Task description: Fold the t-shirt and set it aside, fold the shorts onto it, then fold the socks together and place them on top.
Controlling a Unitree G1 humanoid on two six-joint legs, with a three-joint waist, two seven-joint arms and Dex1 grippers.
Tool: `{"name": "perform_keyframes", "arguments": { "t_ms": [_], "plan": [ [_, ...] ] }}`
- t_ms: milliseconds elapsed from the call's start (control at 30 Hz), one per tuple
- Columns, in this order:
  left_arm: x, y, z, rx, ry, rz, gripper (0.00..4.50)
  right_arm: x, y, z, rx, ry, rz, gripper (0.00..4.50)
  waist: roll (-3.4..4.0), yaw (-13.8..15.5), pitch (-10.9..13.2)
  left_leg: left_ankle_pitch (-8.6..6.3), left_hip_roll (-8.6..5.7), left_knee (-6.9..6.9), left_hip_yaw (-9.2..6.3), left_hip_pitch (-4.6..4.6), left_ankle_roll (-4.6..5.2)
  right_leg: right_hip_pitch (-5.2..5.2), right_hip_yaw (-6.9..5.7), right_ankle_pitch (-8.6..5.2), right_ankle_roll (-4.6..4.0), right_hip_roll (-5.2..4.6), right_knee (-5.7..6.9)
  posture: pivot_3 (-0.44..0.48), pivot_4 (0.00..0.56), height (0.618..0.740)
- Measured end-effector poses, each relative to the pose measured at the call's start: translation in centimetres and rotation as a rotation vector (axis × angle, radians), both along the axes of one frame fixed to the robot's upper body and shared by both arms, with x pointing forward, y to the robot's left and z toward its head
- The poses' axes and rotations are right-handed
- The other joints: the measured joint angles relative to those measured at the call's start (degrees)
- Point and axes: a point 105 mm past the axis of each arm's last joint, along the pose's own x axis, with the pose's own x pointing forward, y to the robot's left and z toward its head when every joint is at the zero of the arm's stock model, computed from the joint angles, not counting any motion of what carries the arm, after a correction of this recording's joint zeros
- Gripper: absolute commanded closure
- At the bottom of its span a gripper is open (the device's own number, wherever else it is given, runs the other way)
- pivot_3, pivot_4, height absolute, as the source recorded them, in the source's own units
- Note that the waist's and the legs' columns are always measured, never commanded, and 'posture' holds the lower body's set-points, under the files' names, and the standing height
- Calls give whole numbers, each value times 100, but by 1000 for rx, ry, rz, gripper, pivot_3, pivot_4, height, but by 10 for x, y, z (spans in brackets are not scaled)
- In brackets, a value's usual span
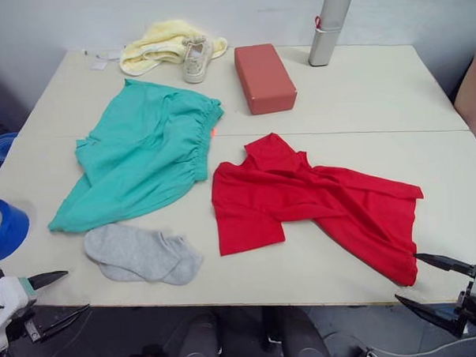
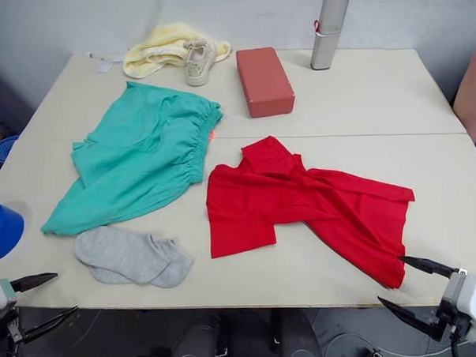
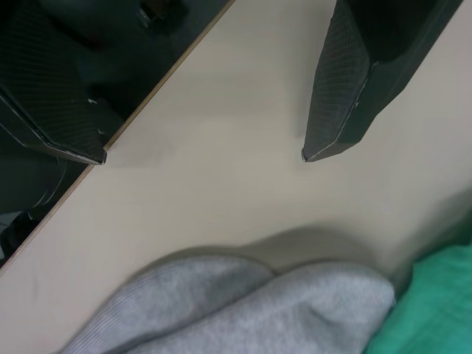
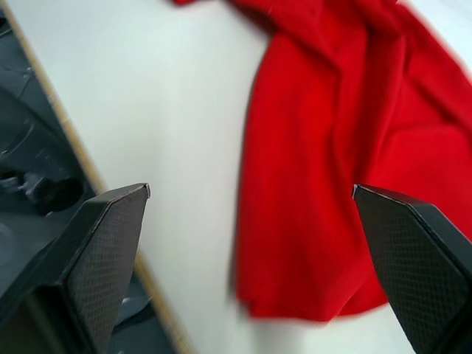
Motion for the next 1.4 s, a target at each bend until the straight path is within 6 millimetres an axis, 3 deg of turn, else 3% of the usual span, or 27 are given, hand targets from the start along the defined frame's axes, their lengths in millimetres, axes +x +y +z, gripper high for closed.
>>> {"name": "perform_keyframes", "arguments": {
  "t_ms": [200,333,533,600,700,833,1067,1333,1400],
  "plan": [
    [0,-13,13,-28,0,-19,25,7,1,4,17,-23,-40,0,4,34,-2,11,1,-6,6,-5,24,-6,-3,-1,-1,1,-1,0,150,740],
    [10,-38,22,-79,18,-89,25,6,14,-3,67,-26,-62,0,4,88,-3,11,2,-1,8,-3,24,-3,-2,-1,0,1,3,0,150,740],
    [39,-110,56,-264,132,-300,25,14,28,14,204,-54,-169,0,16,104,-9,20,-2,7,6,-1,23,0,5,2,3,-4,21,0,150,740],
    [49,-143,71,-271,132,-415,25,21,25,30,248,-128,-256,0,26,95,-14,25,-5,6,8,0,24,0,7,3,5,-3,23,0,150,740],
    [57,-176,78,-278,125,-536,25,21,11,42,245,-190,-353,0,47,77,-24,36,-7,0,26,5,1,-2,12,3,7,8,29,0,150,740],
    [77,-211,59,-238,134,-643,25,5,-1,37,185,-158,-408,0,57,107,-30,39,-9,6,32,4,-1,-4,13,4,11,23,33,0,150,740],
    [112,-225,16,1,184,-603,25,-25,-2,20,105,-12,-387,0,51,67,-31,26,0,3,42,5,19,-6,38,5,15,36,29,0,150,740],
    [108,-257,3,-42,191,-669,25,-15,-13,12,46,90,-389,0,44,95,-31,27,-1,19,42,4,24,-9,46,7,18,36,32,0,150,740],
    [109,-257,2,-27,182,-672,419,-12,-16,8,50,143,-403,0,44,99,-32,27,-1,18,41,5,25,-8,46,7,18,36,32,0,150,740]
  ]
}}
